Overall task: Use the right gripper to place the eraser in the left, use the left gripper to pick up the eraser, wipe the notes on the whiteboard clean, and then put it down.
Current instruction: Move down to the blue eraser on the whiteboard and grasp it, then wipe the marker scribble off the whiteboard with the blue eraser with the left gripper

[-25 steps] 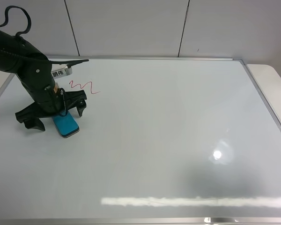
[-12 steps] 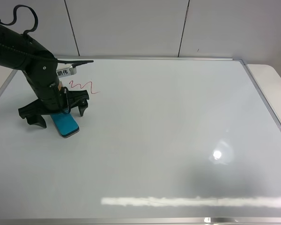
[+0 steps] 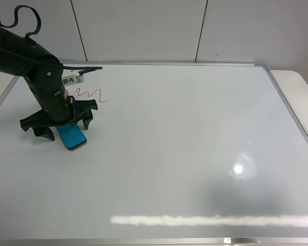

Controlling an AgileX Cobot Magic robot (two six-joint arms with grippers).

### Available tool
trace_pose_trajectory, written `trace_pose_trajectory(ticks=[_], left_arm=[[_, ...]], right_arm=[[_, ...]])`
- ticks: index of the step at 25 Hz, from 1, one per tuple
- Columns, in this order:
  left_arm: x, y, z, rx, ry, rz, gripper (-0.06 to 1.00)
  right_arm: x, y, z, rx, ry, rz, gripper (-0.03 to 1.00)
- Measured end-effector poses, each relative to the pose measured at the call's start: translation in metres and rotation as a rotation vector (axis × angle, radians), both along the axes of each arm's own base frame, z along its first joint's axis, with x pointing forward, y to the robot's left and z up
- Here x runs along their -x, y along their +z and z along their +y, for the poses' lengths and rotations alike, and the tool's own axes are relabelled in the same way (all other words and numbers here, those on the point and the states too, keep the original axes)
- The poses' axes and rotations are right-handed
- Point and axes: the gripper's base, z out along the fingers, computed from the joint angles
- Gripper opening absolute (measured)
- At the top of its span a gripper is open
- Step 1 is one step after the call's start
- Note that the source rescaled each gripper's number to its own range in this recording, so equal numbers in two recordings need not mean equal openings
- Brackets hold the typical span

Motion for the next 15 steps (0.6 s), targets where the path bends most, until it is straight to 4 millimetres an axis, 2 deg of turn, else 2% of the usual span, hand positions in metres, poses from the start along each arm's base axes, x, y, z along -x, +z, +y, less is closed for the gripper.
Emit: trace_pose_trajectory(ticks=[2,6,15], left_arm=[[0.0,0.0,-0.0003,-0.007,-0.037,0.002,0.02],[0.0002,0.0,-0.0017,-0.023,-0.151,0.012,0.0],[0.002,0.0002,-0.002,-0.052,-0.282,0.039,0.0]], right_arm=[[0.0,0.0,0.0,0.0,0.0,0.0,1.0],[0.0,0.0,0.0,0.0,0.0,0.0,1.0],[0.0,0.0,0.0,0.0,0.0,0.0,1.0]])
